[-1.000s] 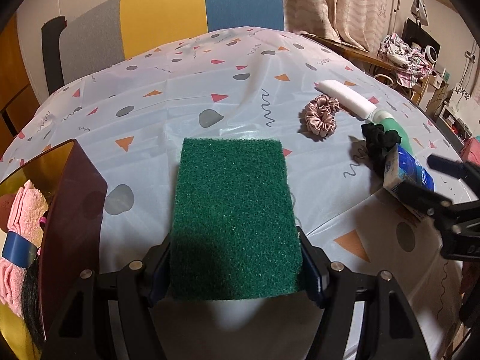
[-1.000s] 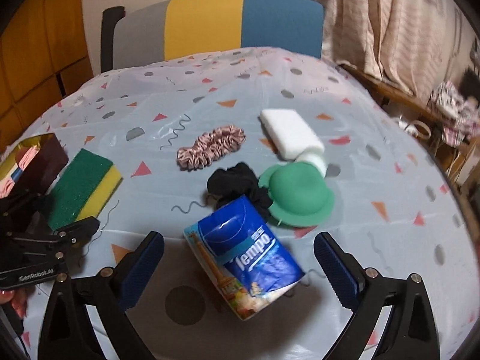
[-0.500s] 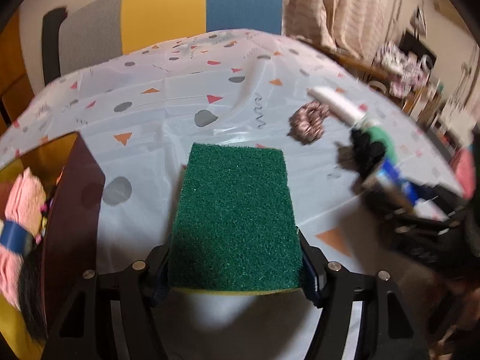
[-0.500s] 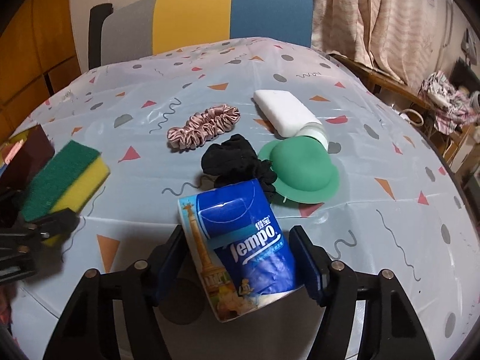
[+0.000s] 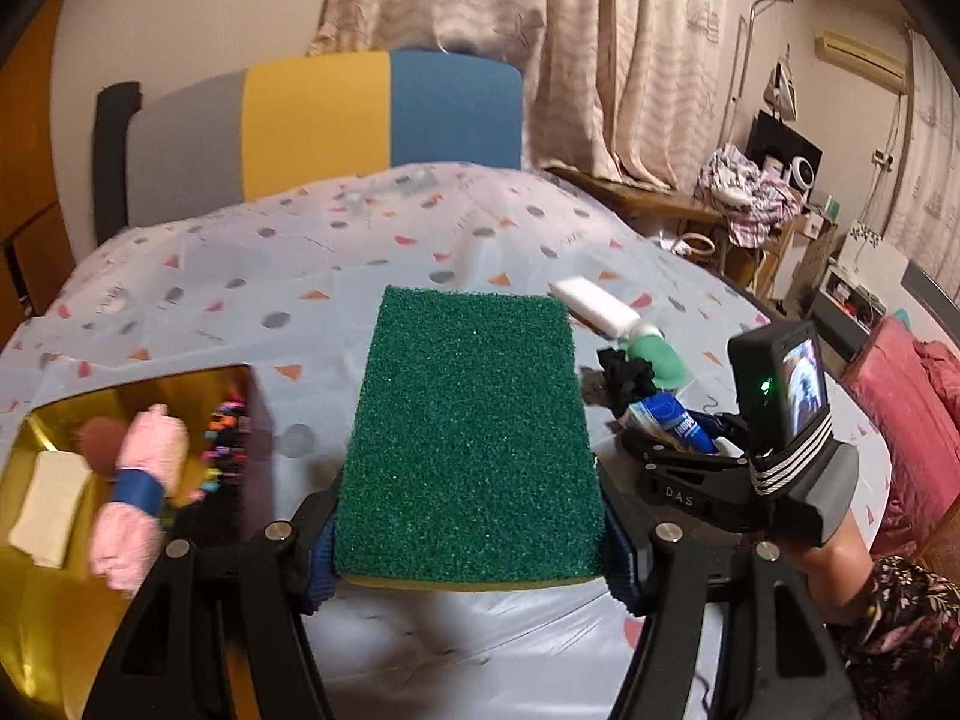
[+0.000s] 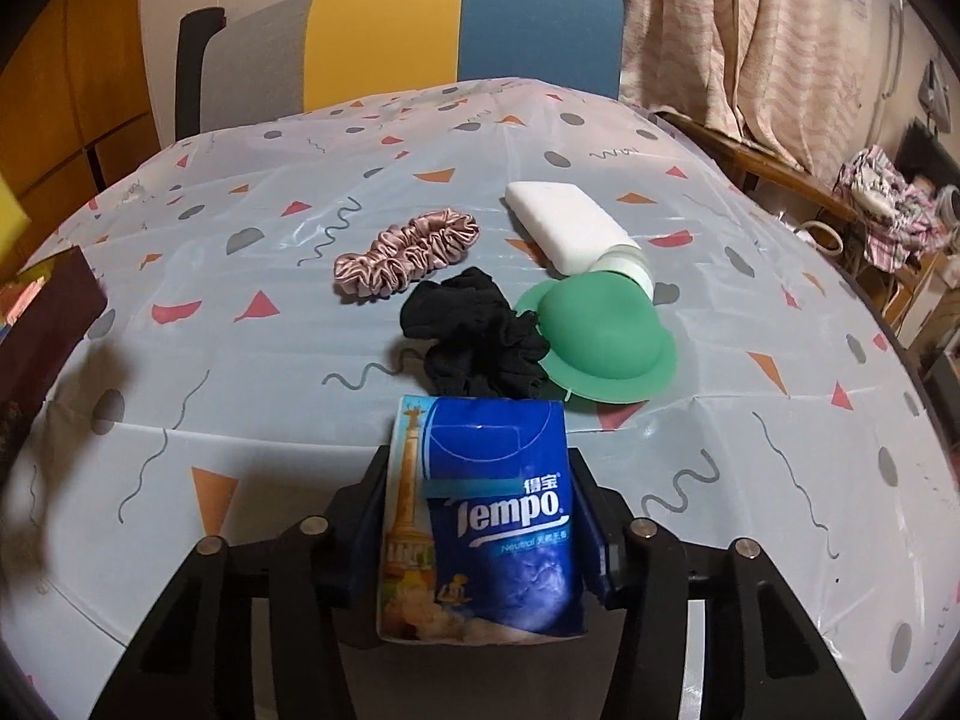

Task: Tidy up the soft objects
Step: 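Carry the green sponge into the tray and open the left tool while the right tool holds the tissue pack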

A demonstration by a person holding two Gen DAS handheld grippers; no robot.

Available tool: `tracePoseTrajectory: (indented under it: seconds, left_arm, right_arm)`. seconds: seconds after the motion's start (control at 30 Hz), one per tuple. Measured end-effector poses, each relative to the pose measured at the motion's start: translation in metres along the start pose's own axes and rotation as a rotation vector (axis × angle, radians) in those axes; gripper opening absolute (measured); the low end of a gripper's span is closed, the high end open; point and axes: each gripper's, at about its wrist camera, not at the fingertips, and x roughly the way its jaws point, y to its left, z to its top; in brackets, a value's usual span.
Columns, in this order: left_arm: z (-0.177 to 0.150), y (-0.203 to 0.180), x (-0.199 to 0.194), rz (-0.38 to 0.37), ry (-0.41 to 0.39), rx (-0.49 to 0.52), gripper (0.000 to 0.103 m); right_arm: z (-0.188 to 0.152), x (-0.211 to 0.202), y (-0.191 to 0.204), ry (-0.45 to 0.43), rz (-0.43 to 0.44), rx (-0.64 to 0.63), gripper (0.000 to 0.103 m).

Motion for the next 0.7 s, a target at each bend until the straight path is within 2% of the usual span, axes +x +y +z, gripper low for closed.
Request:
tracePoseTrajectory:
  seconds: [0.13, 0.33, 0.43, 0.7]
  left_arm:
    - [-0.002, 0.022, -0.027, 0.032, -0.037, -0.01, 0.069]
    - [-0.017, 0.082, -0.062, 0.106, -0.043, -0.107, 0.069]
    - [-0.031, 0.115, -0.069, 0.146, -0.007, -0.147, 0.069]
    - [-0.069, 0.193, -0.066, 0.263, 0.151, -0.216, 0.069]
  right_arm:
    - [-0.001, -0.001, 0.001, -0.004, -0.005, -0.006, 0.053]
    - [-0.002, -0.003, 0.001, -0.013, -0.018, -0.003, 0.053]
    - [-0.002, -0.004, 0.002, -0.016, -0.029, -0.003, 0.053]
    - [-0.003, -0.005, 0.001, -0.018, -0.047, 0.004, 0.053]
